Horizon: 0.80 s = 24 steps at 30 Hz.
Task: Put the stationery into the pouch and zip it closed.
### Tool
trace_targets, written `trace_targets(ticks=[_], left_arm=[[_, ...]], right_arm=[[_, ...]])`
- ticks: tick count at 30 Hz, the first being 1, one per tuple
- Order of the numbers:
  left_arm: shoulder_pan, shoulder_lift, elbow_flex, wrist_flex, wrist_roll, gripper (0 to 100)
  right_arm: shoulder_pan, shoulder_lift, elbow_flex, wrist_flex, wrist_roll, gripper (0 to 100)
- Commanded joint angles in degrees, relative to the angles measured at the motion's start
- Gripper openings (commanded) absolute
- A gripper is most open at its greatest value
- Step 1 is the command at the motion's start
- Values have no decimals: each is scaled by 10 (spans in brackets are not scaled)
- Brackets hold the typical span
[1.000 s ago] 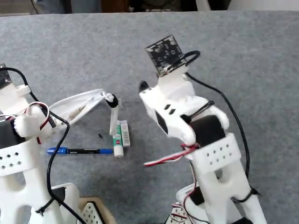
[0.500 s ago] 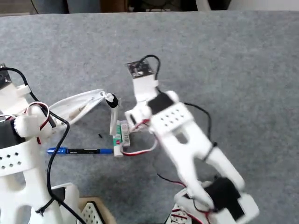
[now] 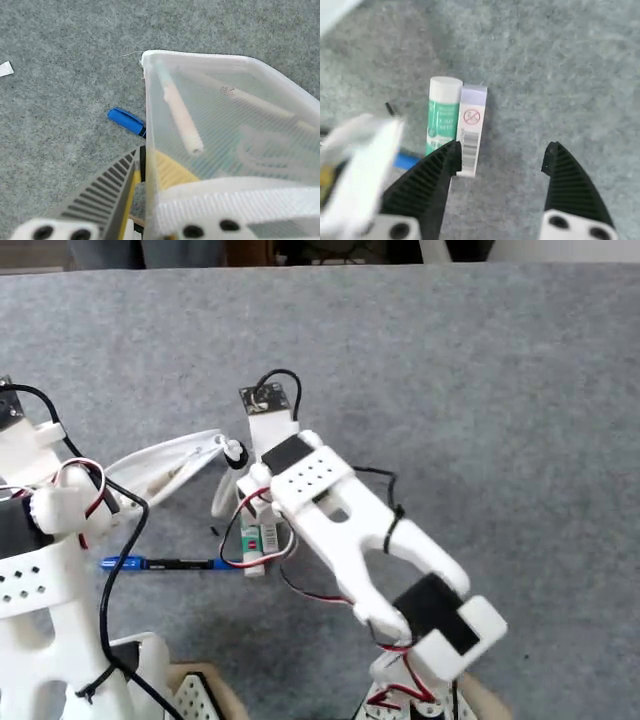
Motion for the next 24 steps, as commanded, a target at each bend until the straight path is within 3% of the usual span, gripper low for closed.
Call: trace_targets(ticks=[1,12,21,24], left_arm=[[-17,3,23,8,6,28],[-17,3,23,8,6,28],[-17,3,22,8,6,28],[-17,3,22,8,6,28]], right_arm=[[-7,14,-26,-31,-8,270],[-32,82,-30,-101,-4,269],[1,132,-79,-28,-4,267],[7,140,-90,-16,-4,194]])
